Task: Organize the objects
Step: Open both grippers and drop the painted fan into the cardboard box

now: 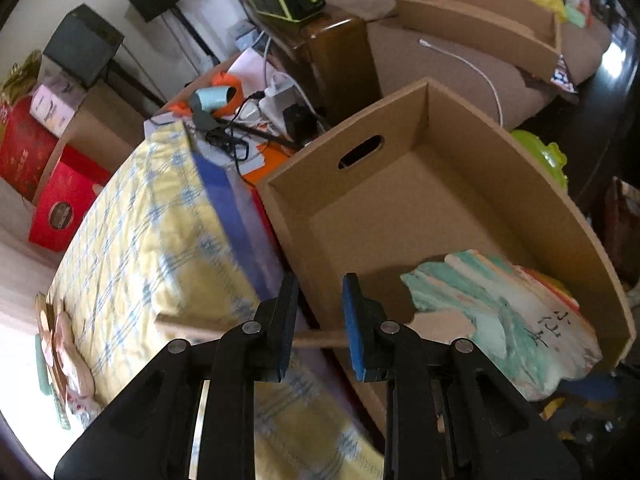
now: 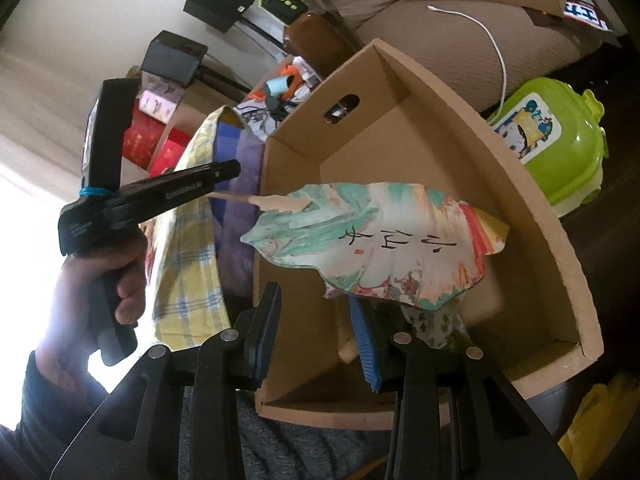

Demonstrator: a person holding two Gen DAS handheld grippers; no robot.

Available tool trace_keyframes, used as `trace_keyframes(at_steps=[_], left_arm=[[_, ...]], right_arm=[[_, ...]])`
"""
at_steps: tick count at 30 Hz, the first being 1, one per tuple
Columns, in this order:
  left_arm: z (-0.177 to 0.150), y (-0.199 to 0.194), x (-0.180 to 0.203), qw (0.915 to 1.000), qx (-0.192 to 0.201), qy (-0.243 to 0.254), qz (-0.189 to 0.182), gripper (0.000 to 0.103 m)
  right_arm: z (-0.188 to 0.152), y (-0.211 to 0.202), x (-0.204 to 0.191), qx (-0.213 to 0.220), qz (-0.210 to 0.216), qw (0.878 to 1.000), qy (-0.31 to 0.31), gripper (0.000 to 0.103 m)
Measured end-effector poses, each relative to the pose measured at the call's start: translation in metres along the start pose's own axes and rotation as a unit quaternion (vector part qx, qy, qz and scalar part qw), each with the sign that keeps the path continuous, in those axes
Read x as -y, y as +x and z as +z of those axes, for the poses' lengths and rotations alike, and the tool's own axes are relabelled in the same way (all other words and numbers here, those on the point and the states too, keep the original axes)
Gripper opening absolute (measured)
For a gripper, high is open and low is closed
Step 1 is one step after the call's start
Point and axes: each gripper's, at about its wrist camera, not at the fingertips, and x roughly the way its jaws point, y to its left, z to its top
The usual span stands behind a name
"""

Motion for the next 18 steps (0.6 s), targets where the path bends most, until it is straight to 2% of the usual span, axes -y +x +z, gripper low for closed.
trace_keyframes(at_steps=[3,5,9,11,14,16,18], left_arm=[[-0.02,-0.027,-0.023,0.9993,0.028,-0.024,-0.009,0.023],[-0.035,-0.038,-0.046,0.9982,0.036,-0.048,0.0,0.023],[-0.05,-0.037,-0.083,0.9965,0.019,-0.082,-0.005,0.023],[-0.049,-0.034,-0.09,0.9965,0.013,-0.082,-0.005,0.022],[-0.038,-0.032,-0.085,0.9976,0.023,-0.065,-0.009,0.022],[-0.025,-0.02,-0.077,0.9988,0.016,-0.046,0.004,0.023],[-0.017,-0.014,-0.074,0.9987,0.016,-0.046,0.015,0.023]], right_arm=[[-0.001,0.002,0.0,-0.01,-0.012,1.0,-0.003,0.037],[-0.002,0.003,-0.003,-0.013,-0.023,1.0,-0.016,0.037],[-0.005,0.008,-0.014,-0.027,-0.006,0.999,-0.037,0.041],[-0.007,0.007,-0.021,-0.027,0.001,0.998,-0.055,0.041],[-0.007,-0.004,-0.028,0.005,0.005,0.997,-0.075,0.041],[-0.005,-0.016,-0.025,0.038,0.01,0.997,-0.069,0.041],[-0.002,-0.025,-0.017,0.061,-0.005,0.997,-0.054,0.041]])
